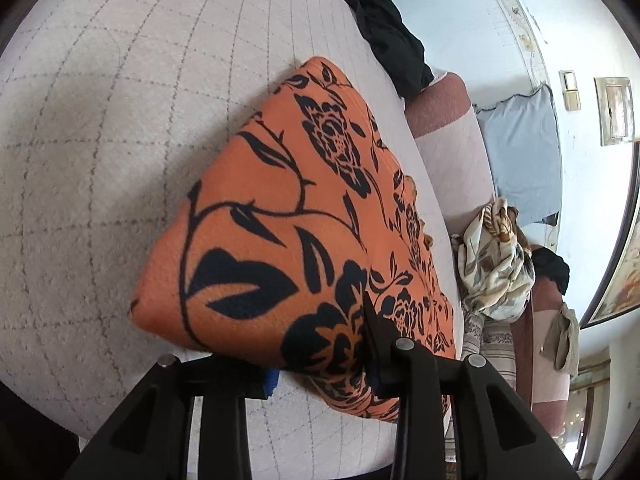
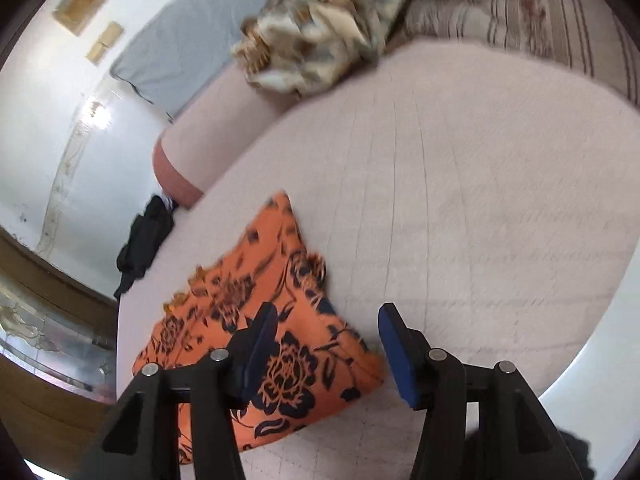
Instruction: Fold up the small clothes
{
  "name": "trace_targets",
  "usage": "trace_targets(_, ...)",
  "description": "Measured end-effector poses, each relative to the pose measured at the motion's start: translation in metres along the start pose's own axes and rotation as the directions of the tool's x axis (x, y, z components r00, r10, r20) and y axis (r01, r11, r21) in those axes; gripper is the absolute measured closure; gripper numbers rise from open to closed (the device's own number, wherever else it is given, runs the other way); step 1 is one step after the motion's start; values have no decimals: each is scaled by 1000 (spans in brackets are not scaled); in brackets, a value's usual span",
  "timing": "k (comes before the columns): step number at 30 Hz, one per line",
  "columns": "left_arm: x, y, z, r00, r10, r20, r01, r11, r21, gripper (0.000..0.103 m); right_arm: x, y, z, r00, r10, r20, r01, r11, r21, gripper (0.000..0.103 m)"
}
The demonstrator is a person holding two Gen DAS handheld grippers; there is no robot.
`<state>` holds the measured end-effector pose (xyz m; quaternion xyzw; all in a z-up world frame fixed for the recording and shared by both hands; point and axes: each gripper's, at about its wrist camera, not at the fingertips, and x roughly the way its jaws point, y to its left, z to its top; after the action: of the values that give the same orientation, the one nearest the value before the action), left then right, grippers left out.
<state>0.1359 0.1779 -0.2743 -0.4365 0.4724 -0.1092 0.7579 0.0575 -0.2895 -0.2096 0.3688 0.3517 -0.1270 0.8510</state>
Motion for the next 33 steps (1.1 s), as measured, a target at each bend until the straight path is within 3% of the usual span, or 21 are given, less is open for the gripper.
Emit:
trace_targets(2,-3,-3,2,1000,7,23,-7,1000,13,69,-1,19,-1,1000,16,4,-16,997,-75,50)
trace_targets(4,-8,-8,3,999,8,52,-10,999,31,69,6,48,-9,994,99,-51,-106,983,-148,68)
trace_targets(8,-24,-15,5,992,15,122,-25,996,82,68,26,101,-42,969,174,-178,-217,940,-265,69)
trace_targets(12,-25,-8,7,992,27,122,-36,997,72,63,54,153,-78,927,218,-305,-313,898,-308,69)
trace_targets(14,-26,2,10,992,35,122,-40,999,37,48,73,164,-93,916,193,-353,-313,892,-326,69)
trace_targets(17,-30,15,12,990,45,131,-43,999,-14,44,114,157,-117,884,92,-457,-256,915,-311,71)
trace_targets(19,-32,18,13,991,31,134,-27,999,-27,43,110,151,-118,893,131,-430,-280,911,-304,75)
trace_targets(22,-27,9,9,990,50,134,-53,998,20,34,102,150,-111,881,135,-454,-291,910,-294,74)
trace_targets(24,-22,0,5,991,51,125,-59,997,55,33,91,150,-103,876,190,-444,-329,907,-262,71)
trace_targets(27,-7,-13,-1,998,15,69,-22,993,112,37,84,160,-100,886,225,-407,-352,896,-272,71)
trace_targets(29,-2,-23,-2,994,52,98,-67,985,161,74,84,164,-100,888,231,-397,-356,893,-277,72)
trace_targets(32,1,-28,-3,990,68,122,-89,979,184,81,115,159,-115,876,148,-458,-304,908,-287,75)
trace_targets(33,1,-31,-5,988,77,137,-104,974,201,81,124,156,-117,872,145,-467,-301,912,-279,85)
